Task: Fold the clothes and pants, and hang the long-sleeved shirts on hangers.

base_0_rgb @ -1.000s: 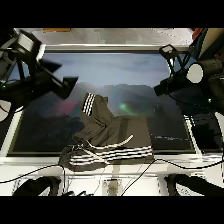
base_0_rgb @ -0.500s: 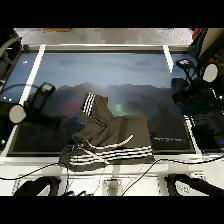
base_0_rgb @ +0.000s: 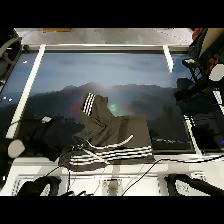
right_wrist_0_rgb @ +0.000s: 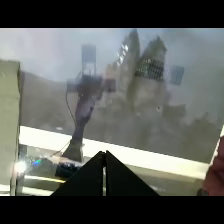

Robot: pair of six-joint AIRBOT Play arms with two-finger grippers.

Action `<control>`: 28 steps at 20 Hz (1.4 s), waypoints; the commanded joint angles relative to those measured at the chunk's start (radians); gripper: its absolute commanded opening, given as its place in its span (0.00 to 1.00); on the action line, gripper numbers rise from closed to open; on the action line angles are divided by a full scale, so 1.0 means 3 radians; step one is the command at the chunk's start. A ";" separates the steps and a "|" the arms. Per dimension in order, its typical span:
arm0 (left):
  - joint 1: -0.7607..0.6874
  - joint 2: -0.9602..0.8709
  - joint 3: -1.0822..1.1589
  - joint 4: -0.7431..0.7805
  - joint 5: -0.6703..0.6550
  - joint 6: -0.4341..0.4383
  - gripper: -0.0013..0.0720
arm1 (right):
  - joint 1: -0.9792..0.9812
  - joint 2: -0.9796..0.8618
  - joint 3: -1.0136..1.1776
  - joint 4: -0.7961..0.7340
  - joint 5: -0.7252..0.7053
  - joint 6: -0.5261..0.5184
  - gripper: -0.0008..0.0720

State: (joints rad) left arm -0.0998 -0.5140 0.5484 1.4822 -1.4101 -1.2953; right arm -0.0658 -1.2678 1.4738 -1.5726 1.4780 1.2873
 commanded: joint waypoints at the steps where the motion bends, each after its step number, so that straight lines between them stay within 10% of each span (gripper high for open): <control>1: 0.0006 0.0534 -0.0398 -0.0159 -0.0081 -0.0086 0.95 | -0.0009 -0.0003 0.0000 0.0024 -0.0106 0.0003 0.03; 20: -0.0022 -0.0687 -0.0483 -0.0183 0.0027 0.0071 0.93 | -0.0009 -0.0003 0.0000 0.0118 -0.0107 0.0004 0.03; 23: -0.0022 -0.0696 -0.0440 -0.0184 0.0117 0.0080 0.60 | -0.0009 -0.0003 0.0000 0.0118 -0.0107 0.0004 0.03; 27: -0.0022 -0.0699 -0.0439 -0.0184 0.0125 0.0081 0.45 | -0.0009 -0.0003 0.0000 0.0106 -0.0135 0.0003 0.03; 28: -0.0022 -0.0698 -0.0437 -0.0183 0.0128 0.0081 0.23 | -0.0009 -0.0003 -0.0004 0.0066 -0.0206 0.0003 0.03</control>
State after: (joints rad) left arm -0.1059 -0.7189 0.4145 1.4273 -1.3788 -1.2751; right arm -0.0677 -1.2682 1.4734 -1.5394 1.4414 1.2877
